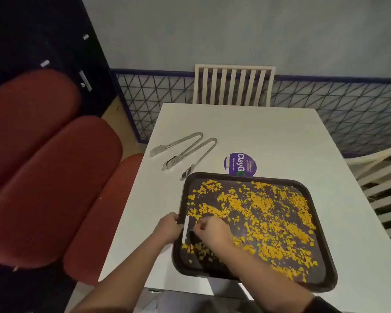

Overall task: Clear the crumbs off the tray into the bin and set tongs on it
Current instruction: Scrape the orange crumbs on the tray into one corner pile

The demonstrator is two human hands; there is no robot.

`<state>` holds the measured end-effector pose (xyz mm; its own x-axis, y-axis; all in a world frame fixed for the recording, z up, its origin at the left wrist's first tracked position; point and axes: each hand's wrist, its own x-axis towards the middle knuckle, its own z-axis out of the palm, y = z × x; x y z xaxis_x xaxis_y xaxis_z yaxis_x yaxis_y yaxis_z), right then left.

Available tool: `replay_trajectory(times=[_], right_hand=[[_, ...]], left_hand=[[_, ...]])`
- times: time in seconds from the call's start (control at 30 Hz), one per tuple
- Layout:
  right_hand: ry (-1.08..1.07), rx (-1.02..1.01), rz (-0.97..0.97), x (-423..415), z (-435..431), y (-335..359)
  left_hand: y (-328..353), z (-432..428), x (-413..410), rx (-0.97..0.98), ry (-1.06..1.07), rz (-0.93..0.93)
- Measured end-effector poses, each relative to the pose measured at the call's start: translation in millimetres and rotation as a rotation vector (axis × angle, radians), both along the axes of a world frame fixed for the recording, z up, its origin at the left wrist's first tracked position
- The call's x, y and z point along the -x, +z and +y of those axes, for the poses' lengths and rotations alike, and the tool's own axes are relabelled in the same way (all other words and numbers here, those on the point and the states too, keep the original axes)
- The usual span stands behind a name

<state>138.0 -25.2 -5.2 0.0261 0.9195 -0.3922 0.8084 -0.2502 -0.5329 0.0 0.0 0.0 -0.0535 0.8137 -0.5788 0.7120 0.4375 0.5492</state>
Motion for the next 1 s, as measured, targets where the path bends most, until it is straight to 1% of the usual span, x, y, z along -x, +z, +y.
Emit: replay_trajectory(times=[0.03, 0.13, 0.23, 0.33, 0.43, 0.53, 0.63, 0.67, 0.73, 0.83, 0.9, 1.0], right_hand=[[-0.010, 0.019, -0.017, 7, 2, -5], [-0.003, -0.011, -0.126, 27, 7, -13], [-0.013, -0.027, -0.213, 38, 13, -24], [-0.035, -0.001, -0.255, 41, 19, -24], [-0.057, 0.068, -0.238, 42, 22, -22], [-0.103, 0.120, -0.142, 35, 22, -19], [-0.127, 0.109, -0.064, 20, 14, -9], [-0.093, 0.095, -0.080, 14, 8, -5], [0.056, 0.085, -0.167, 6, -5, 2], [0.384, 0.073, -0.318, 2, -28, 10], [0.572, 0.059, -0.380, 4, -39, 11], [0.677, 0.023, -0.398, 6, -43, 8]], left_hand=[[-4, 1, 2, 0.010, -0.004, -0.021], [-7, 6, 7, 0.063, 0.034, -0.079], [-8, 7, 11, 0.121, 0.097, -0.213], [-8, 9, 14, 0.150, 0.127, -0.264], [-14, 11, 15, 0.168, 0.145, -0.293], [-16, 11, 16, 0.173, 0.162, -0.311], [-20, 11, 18, 0.194, 0.186, -0.345], [-22, 10, 19, 0.199, 0.196, -0.361], [-24, 10, 19, 0.198, 0.208, -0.384], [-26, 10, 20, 0.187, 0.213, -0.402], [-24, 10, 20, 0.186, 0.211, -0.402], [-24, 9, 21, 0.191, 0.194, -0.402]])
